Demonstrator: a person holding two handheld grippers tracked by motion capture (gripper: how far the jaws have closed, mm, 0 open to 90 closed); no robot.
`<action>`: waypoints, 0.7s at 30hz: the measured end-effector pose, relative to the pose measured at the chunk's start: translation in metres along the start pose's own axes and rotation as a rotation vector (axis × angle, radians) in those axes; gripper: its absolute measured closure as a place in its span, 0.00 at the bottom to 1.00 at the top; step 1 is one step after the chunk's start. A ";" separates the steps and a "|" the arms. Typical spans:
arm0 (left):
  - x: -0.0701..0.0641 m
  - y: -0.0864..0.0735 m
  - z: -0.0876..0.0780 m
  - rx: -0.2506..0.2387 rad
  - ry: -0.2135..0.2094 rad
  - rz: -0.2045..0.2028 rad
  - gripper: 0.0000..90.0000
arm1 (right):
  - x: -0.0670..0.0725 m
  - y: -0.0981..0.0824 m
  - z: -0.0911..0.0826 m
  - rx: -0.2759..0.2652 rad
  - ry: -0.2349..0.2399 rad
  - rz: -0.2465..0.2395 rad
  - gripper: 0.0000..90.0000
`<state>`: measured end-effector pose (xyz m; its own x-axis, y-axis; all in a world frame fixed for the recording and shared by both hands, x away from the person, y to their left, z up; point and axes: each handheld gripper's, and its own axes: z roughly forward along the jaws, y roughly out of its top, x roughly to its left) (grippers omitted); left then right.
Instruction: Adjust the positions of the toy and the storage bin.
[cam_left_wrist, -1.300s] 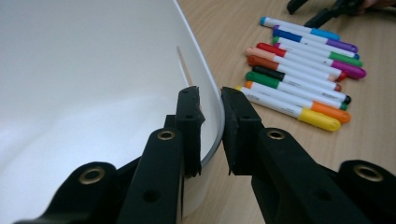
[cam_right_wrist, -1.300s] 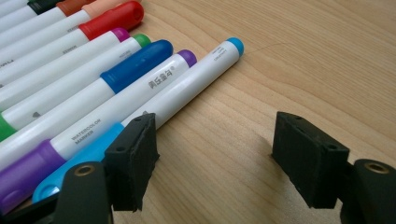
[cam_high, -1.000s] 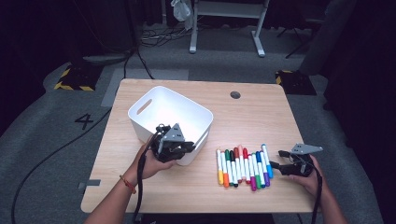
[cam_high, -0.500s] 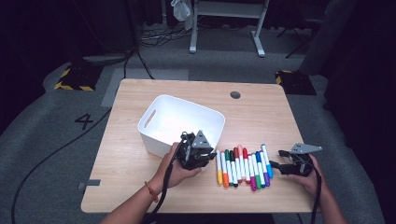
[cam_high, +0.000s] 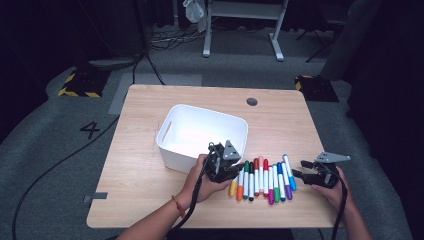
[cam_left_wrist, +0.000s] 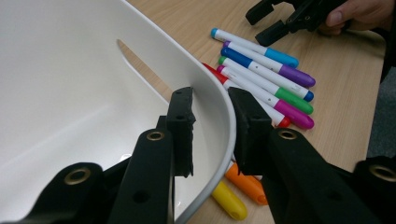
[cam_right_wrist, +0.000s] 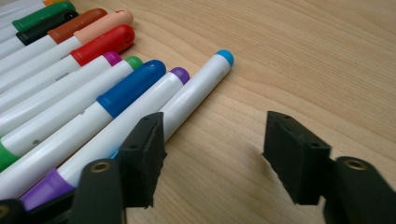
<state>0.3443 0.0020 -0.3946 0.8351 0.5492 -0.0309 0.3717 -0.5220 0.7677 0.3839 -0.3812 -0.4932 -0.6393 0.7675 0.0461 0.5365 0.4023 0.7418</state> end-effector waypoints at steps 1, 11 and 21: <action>-0.002 0.000 0.001 -0.007 0.004 0.003 0.78 | 0.000 0.001 -0.001 0.008 -0.005 0.002 0.51; -0.004 0.001 0.004 -0.029 0.010 -0.002 0.77 | 0.007 0.003 -0.015 0.026 0.053 0.038 0.59; -0.007 0.010 0.015 -0.040 0.027 -0.006 0.82 | 0.003 -0.003 -0.008 0.075 0.002 0.047 0.76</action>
<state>0.3484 -0.0169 -0.3966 0.8213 0.5702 -0.0188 0.3600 -0.4923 0.7925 0.3757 -0.3838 -0.4900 -0.6136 0.7855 0.0810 0.6056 0.4023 0.6866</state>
